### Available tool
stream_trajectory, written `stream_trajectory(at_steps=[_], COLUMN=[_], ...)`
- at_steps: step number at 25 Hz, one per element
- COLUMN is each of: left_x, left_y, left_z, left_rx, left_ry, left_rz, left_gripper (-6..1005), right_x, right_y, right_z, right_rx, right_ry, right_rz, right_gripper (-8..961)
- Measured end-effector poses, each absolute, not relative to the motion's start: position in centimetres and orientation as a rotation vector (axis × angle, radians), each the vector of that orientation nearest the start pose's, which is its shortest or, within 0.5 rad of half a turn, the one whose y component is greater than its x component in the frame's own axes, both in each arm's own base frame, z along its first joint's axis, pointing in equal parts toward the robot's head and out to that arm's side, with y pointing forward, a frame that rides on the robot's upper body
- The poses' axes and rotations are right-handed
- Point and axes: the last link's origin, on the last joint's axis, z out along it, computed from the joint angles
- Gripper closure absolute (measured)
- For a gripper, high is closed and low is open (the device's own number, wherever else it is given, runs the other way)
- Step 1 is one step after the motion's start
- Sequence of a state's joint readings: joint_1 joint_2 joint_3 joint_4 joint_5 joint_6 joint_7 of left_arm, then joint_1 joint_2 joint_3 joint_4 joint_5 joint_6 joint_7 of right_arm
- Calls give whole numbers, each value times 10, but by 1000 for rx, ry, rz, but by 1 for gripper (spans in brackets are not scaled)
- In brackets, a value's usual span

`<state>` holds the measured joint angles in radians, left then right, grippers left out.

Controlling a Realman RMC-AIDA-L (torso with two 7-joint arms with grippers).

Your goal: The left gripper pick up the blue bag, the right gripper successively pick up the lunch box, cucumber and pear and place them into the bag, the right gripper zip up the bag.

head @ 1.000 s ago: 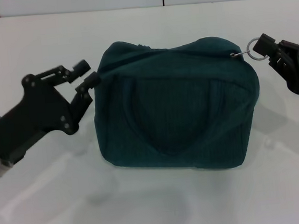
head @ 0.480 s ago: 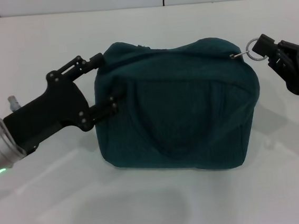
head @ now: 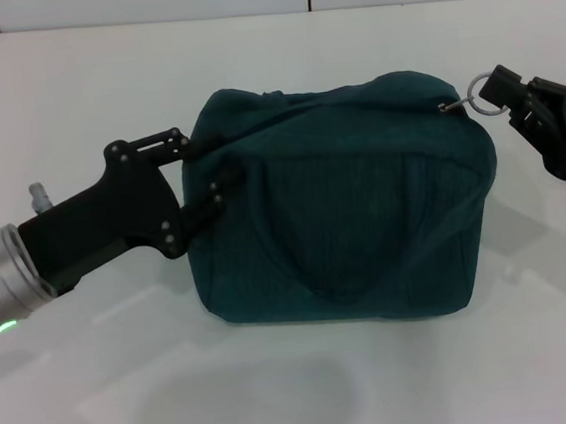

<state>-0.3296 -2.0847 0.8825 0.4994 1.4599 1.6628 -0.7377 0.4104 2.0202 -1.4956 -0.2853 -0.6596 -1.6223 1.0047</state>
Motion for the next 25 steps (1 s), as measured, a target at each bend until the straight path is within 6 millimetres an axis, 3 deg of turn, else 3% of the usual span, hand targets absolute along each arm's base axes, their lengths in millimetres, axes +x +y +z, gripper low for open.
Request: stream_trajectory(at_steps=[8, 13, 25], left_x=[-271, -272, -284], left_y=[276, 276, 266], left_z=[-4, -3, 9], left_rx=[-2390, -2382, -2254], left_ry=[-80, -80, -118], left_rz=[-1051, -1053, -1073], left_gripper=[778, 894, 913], right_x=[248, 249, 255], right_y=[295, 295, 292], right_z=[-8, -7, -3], right_rx=[-2249, -2244, -2207], right_ry=[591, 591, 604], right_rz=[1466, 1464, 1467], right_gripper=[942, 943, 943])
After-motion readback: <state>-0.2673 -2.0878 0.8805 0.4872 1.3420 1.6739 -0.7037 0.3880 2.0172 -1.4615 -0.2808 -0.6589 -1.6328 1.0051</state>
